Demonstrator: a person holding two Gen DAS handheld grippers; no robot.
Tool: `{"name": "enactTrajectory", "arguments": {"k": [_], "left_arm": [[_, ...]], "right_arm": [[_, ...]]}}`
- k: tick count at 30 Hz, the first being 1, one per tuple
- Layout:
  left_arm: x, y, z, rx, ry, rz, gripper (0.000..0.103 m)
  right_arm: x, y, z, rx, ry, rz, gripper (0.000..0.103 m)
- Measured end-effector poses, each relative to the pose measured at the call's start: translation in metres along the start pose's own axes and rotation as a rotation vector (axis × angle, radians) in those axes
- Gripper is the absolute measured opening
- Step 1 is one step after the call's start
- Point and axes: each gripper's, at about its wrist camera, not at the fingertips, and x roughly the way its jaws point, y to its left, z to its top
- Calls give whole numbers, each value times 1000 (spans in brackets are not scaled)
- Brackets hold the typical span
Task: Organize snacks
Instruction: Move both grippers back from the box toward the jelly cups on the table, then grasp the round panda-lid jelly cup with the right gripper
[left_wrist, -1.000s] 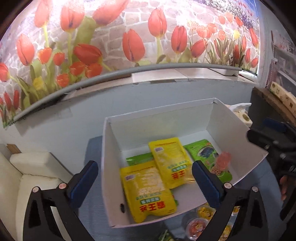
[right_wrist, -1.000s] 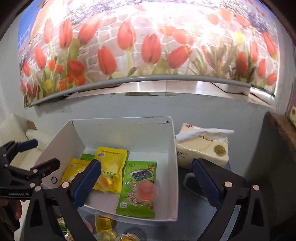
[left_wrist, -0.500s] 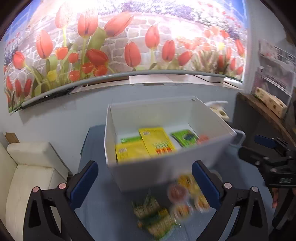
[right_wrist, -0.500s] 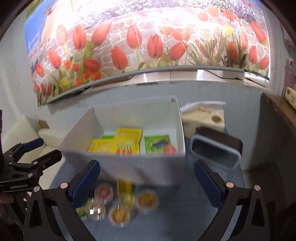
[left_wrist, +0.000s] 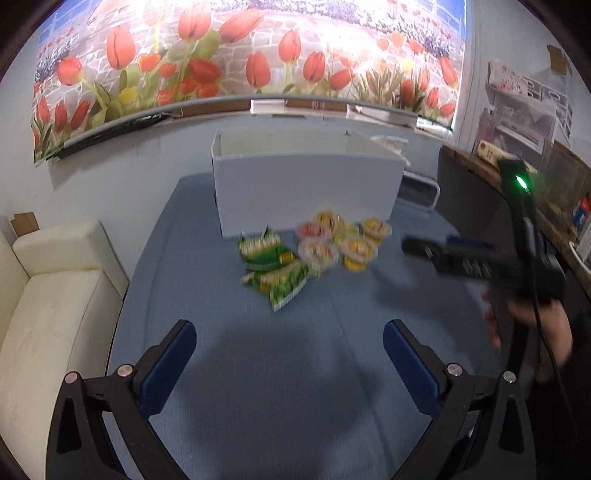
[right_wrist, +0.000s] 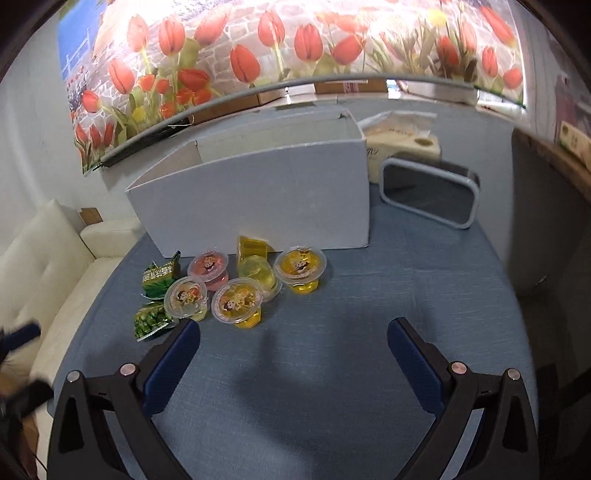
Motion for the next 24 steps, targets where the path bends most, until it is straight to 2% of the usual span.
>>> {"name": "enactTrajectory", "arguments": {"k": [4,5,8,9,15,20,23,24], "left_arm": [[-2,1,-13,-32,24,-33,103],[-2,0,-15,-25,23,-26,103],[-1,-3,-16,-15,27,-29,103],[-1,-3,-16,-15,29,-31,103],[4,-4,-14,-22,41,-48,103],[11,2,-14,-43,58,-48,103],[13,1,-13,-43,60,-45,103],[14,1,-13,-42,60,-45,103]], "right_arm": [[23,-1,10,12,16,-3,103],[29,-1,14,14,24,-11,100],[47,0,24,11,46,-28,77],[52,0,26,13,61,-34,74],[80,-2,35,26,104,-20,64],[96,-9,38,54,136,-3,63],[102,-10,40,37,133,-8,55],[102,-10,40,39,133,-4,48]]}}
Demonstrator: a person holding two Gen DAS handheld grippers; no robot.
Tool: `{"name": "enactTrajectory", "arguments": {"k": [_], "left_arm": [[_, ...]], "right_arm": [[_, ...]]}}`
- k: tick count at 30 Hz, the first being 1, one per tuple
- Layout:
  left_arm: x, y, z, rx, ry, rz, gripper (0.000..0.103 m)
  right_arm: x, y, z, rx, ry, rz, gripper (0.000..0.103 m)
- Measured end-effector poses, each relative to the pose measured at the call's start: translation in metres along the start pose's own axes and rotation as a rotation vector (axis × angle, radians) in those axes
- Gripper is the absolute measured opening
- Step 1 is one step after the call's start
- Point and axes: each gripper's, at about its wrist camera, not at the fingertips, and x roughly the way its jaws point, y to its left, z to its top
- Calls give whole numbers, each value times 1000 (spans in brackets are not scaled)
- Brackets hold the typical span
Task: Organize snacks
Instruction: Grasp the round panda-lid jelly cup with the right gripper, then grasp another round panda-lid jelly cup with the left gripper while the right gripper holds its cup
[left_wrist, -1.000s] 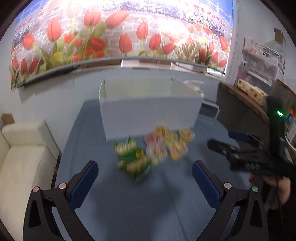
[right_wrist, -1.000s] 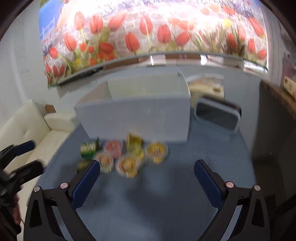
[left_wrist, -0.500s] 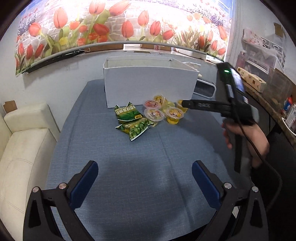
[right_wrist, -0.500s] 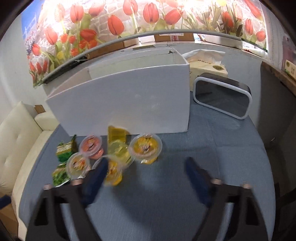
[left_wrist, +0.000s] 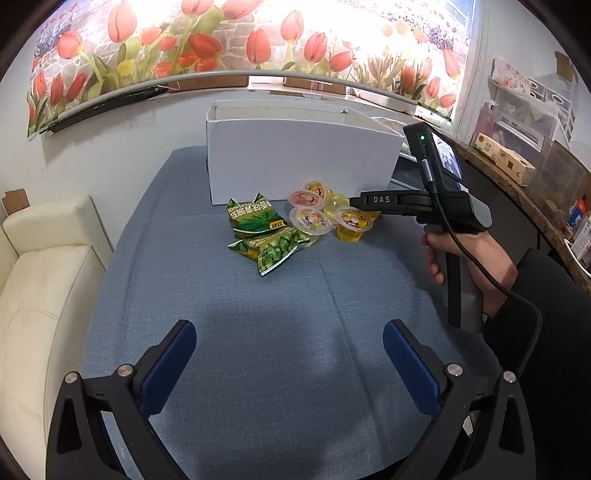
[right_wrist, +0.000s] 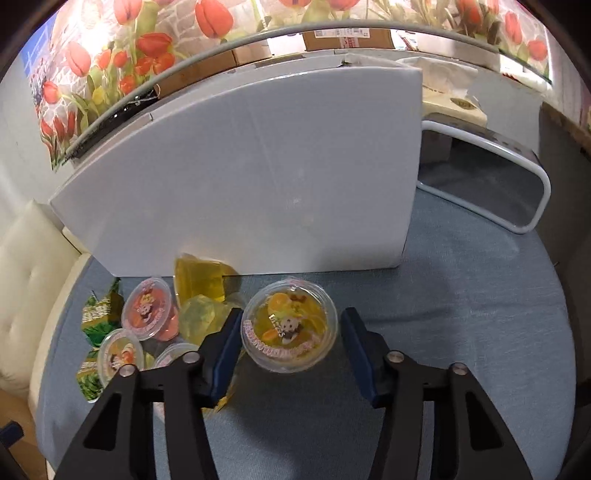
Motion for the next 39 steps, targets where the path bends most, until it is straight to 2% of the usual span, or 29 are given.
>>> {"name": "enactTrajectory", "arguments": {"k": [4,9,18,21,28,30,33,39], "left_arm": [[3,-3,0,4,7,-1,103],[7,-7,2,14,9,-4,103],[34,-35,30,57,-15,-19,103],[50,-51,45,111,-30,-1,103],[87,-58,67,98,-7,38,103],[93,-60,69,94,-1,43,103],[98,-71,68,95,7,9,103],[112,-95,66,123,12,14,103]], "right_arm": [[1,-3,1,9,-2,8,48],[-9,-7,-5,-7,-28,-29,48],[-64,-7,-36,-80,-85,-60,48],[-84,-12,-48,-98,-93,-61,48],[-115,-24,-66,-73,-105,-39,48],[-121,-27,-70,-69,-110,-41,48],[-126,-27,-74,-81,-114,-47,48],[-135,-37,-77,-64,-122,-49,48]]}}
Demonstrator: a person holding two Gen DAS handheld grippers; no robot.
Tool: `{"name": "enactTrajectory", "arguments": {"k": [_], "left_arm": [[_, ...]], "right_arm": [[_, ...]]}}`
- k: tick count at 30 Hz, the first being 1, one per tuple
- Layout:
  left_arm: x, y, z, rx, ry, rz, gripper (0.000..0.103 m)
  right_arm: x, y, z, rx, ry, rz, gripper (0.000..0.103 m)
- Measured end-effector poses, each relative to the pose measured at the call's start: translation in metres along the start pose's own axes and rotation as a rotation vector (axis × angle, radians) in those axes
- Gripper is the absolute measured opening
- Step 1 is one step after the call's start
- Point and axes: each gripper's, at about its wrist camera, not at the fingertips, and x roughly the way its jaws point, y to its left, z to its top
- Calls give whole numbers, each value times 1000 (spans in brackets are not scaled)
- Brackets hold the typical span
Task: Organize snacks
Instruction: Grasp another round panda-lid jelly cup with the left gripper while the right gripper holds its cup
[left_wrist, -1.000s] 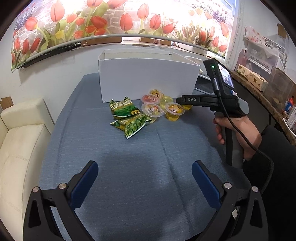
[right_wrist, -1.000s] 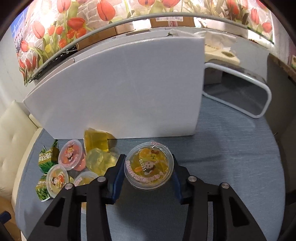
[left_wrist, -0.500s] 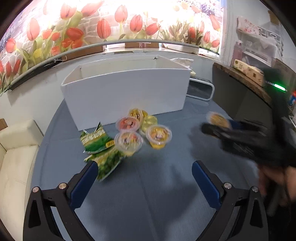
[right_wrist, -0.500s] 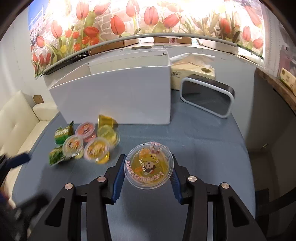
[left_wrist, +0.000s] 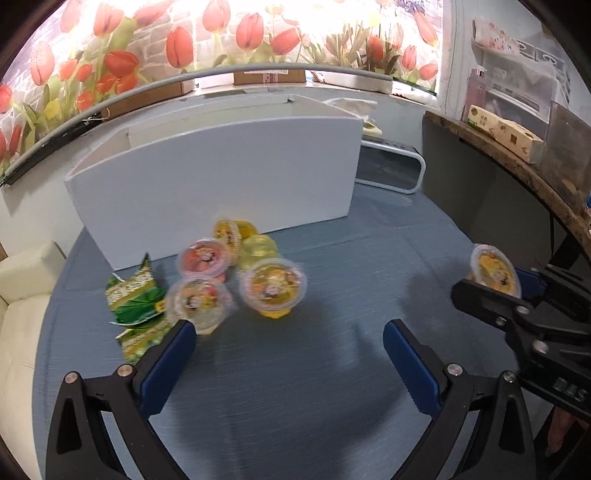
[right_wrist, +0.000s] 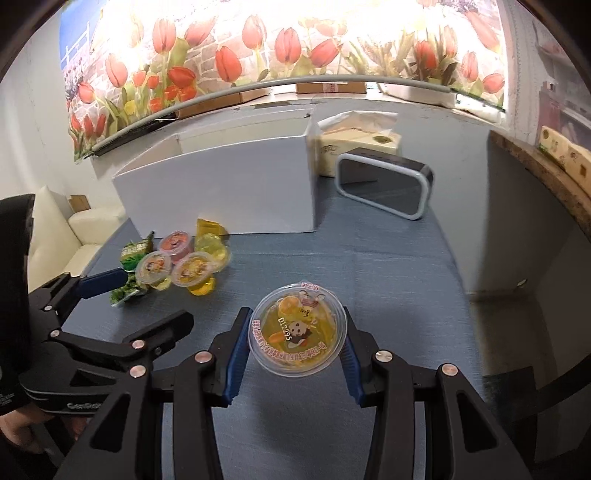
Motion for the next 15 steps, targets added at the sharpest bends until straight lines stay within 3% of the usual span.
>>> {"name": "enactTrajectory", "arguments": {"k": [12,15], "left_arm": [[38,-17,8,79,35,61,102],[44,-21,10,104,47,68,83]], "right_arm": [[-10,-25,-5,29,-7,-10,48],[-10,-27,-7,37,-7,-4,48]]}}
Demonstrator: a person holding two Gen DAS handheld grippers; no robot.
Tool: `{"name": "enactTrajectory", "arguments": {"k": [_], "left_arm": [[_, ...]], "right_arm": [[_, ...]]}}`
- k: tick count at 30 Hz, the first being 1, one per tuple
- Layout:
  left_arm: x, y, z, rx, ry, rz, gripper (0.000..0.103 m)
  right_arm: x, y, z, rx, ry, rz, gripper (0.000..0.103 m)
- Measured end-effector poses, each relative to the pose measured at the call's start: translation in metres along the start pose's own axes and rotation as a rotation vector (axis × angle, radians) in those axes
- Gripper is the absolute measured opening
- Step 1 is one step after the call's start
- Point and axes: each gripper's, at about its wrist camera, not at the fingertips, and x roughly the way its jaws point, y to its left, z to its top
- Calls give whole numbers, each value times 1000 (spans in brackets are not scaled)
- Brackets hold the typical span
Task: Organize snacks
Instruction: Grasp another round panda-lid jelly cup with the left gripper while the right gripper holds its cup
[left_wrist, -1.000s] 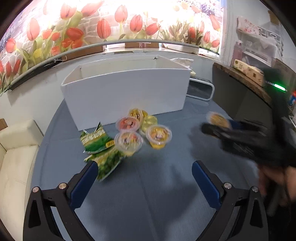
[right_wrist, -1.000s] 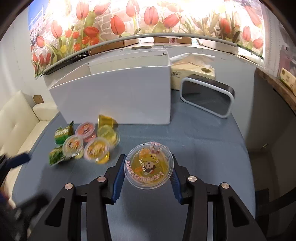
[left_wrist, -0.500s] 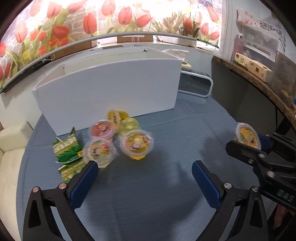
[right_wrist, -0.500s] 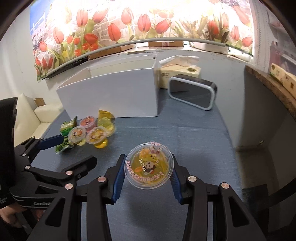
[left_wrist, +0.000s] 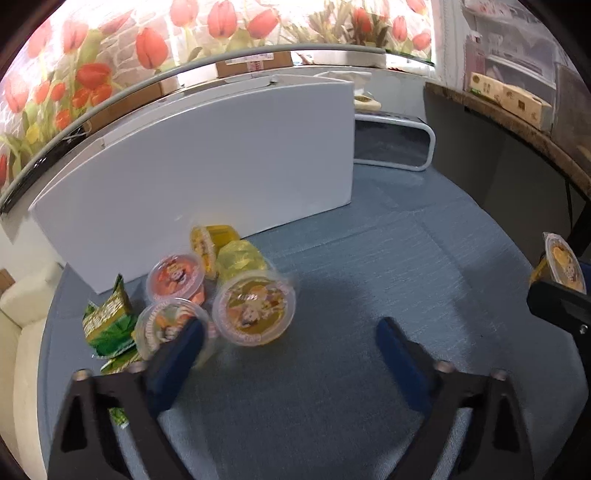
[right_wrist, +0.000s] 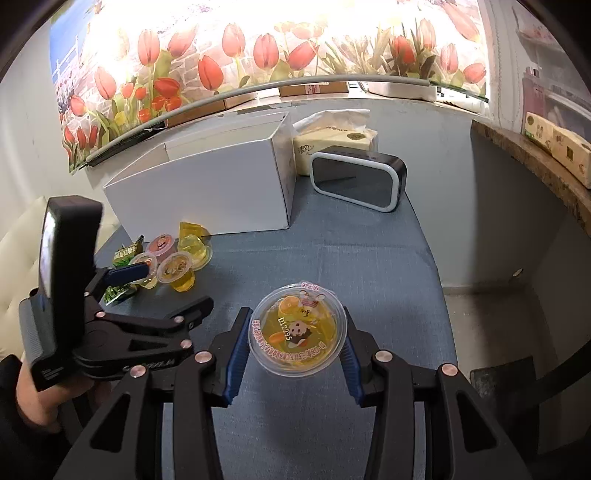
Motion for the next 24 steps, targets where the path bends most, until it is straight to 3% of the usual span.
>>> {"name": "enactTrajectory", "arguments": {"k": [3,10,14,24], "left_arm": [[11,3,2,-13,30,3,66],[17,10,1,-39,35,-13,55],[16,13,1,-54,34,-7,33],[7,23,0,-84,19,-26,32]], "right_arm": [[0,0,0,2,1,3,48],[-1,-1,-1,3,4,4,48],[0,-1,-3,4,8,7,48],[0,5,-5,-7,15,9,48]]}}
